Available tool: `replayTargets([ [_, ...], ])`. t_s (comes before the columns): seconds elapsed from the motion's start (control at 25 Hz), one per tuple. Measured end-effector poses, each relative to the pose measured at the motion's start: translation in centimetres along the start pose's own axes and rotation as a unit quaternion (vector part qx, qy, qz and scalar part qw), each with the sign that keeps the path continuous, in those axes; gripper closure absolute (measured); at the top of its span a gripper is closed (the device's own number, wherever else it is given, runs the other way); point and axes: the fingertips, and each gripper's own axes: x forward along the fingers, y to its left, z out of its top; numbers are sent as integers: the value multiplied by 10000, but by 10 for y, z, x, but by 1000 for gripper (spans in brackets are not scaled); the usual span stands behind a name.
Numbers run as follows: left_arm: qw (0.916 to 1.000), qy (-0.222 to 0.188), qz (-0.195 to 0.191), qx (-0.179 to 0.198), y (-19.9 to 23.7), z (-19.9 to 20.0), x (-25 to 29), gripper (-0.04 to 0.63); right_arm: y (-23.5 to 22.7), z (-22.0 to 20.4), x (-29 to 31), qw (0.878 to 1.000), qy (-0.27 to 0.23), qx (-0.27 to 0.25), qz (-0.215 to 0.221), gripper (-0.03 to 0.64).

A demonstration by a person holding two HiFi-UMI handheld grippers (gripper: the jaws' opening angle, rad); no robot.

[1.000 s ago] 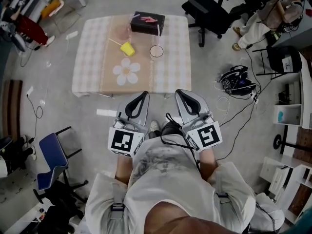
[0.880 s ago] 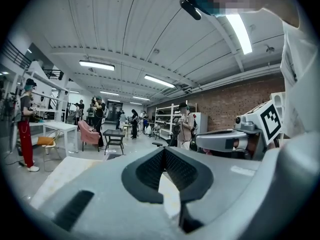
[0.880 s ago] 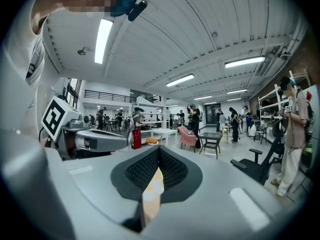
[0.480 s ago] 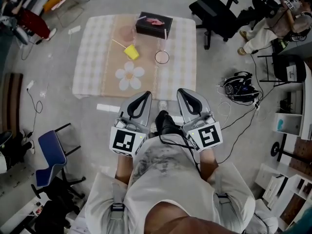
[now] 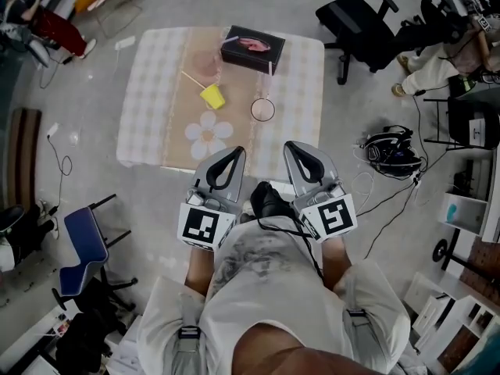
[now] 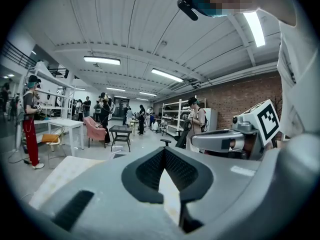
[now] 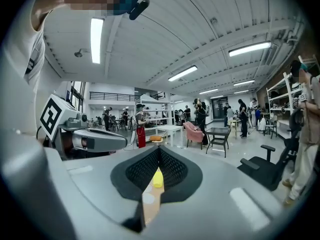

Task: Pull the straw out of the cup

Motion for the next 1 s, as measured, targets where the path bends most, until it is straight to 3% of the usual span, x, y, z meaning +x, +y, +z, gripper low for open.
replayTargets([
  [0.52, 9998, -108, 141, -70, 17, 14, 70, 595, -58, -6, 43, 9995, 171, 109, 227, 606],
  [1.0, 9988, 325, 312, -167, 32, -1, 95, 595, -81, -21, 67, 9981, 357, 285, 405, 606],
])
